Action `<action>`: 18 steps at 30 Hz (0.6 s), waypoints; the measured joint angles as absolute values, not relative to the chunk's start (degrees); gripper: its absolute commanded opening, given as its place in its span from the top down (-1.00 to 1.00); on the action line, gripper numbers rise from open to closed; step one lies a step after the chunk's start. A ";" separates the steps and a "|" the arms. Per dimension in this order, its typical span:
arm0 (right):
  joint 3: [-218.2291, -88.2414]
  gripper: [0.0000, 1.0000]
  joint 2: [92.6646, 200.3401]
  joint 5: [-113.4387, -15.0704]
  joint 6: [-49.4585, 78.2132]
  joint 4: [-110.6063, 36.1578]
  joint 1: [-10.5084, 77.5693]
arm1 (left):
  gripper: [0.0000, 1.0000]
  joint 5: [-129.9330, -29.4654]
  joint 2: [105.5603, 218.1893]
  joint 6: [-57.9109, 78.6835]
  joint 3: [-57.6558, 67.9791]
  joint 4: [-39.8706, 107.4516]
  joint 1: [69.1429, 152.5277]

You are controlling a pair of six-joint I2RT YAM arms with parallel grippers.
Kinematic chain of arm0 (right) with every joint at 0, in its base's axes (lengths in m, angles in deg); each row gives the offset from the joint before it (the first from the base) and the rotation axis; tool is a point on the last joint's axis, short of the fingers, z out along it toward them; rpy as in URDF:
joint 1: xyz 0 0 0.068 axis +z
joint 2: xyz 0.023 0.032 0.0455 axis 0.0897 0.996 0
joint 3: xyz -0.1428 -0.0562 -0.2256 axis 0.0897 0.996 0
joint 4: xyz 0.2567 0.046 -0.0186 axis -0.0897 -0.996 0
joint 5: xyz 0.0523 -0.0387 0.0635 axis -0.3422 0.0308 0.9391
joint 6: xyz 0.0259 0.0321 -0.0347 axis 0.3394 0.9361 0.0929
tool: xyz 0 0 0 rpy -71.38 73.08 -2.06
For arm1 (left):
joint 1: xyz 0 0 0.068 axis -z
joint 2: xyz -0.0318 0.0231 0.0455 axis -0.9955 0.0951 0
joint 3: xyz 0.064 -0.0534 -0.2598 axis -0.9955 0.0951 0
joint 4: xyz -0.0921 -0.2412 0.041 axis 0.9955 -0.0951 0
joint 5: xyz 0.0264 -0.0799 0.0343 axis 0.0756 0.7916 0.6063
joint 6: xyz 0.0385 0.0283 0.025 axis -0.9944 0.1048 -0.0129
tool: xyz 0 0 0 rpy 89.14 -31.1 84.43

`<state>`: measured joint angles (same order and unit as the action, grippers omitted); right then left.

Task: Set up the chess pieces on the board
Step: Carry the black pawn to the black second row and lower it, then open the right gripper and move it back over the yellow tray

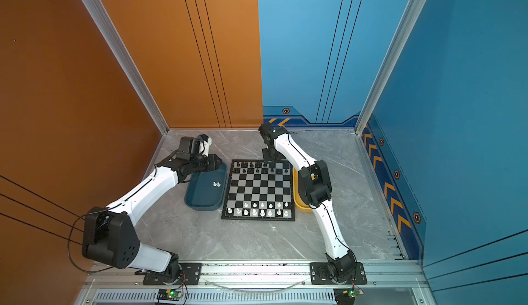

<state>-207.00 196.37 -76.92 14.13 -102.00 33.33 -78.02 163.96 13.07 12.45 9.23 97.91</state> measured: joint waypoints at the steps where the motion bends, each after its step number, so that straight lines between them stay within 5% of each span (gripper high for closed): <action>1: -207.14 1.00 196.50 -76.92 14.24 -102.04 33.33 | 0.28 -78.02 163.96 13.07 12.45 9.25 97.82; 18: -209.71 1.00 199.38 -76.53 14.70 -102.17 33.33 | 0.28 -77.87 163.96 12.65 12.54 9.23 97.10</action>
<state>-209.71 199.38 -76.53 14.70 -102.17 33.33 -77.87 163.96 12.65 12.54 9.23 97.10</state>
